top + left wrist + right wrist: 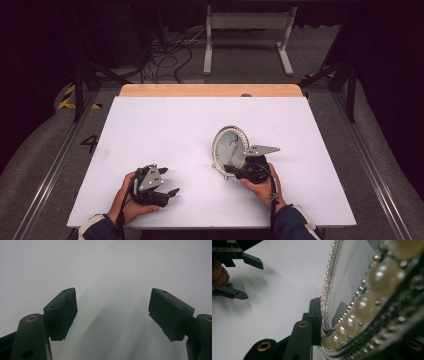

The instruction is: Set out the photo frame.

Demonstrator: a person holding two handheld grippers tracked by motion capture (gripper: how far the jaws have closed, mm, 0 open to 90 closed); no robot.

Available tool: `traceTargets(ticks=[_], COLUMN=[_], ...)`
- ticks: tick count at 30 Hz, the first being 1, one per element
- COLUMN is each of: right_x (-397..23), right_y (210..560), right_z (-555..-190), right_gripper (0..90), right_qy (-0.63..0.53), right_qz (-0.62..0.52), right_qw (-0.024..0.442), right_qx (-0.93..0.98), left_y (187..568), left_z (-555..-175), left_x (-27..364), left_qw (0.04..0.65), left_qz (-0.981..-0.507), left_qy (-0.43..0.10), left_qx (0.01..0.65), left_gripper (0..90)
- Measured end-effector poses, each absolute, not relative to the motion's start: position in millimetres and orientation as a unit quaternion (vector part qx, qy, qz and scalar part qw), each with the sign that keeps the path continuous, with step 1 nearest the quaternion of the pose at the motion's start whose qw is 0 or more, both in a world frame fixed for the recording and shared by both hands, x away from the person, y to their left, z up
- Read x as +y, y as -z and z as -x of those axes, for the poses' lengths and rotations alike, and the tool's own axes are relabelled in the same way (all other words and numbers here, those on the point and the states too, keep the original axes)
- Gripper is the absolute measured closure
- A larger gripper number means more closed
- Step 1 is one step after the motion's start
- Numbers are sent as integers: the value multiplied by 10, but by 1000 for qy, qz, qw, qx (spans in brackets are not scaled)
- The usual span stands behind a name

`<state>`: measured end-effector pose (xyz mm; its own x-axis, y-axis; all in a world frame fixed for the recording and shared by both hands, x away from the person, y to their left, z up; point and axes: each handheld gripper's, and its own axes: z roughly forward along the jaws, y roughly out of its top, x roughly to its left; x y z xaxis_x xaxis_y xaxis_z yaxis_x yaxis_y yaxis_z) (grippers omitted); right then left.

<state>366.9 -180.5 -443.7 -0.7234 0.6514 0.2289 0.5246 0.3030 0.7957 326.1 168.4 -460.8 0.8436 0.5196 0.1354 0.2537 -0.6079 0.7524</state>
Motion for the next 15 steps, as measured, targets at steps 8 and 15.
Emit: traceTargets(ticks=[8,15], right_x=[-1827,-1891], right_y=[4415,4347], right_z=[-3644,-3555], right_gripper=[709,655], right_qy=[-455,-456], right_qz=[-361,-373], right_qw=[73,96], right_qx=[811,802], left_y=[4604,4556], left_z=[-3264,-3289], left_x=[1674,1627], left_qw=[391,405], left_qz=[-878,-873], left_qy=[-166,-160], left_qx=[220,220], left_gripper=[238,238])
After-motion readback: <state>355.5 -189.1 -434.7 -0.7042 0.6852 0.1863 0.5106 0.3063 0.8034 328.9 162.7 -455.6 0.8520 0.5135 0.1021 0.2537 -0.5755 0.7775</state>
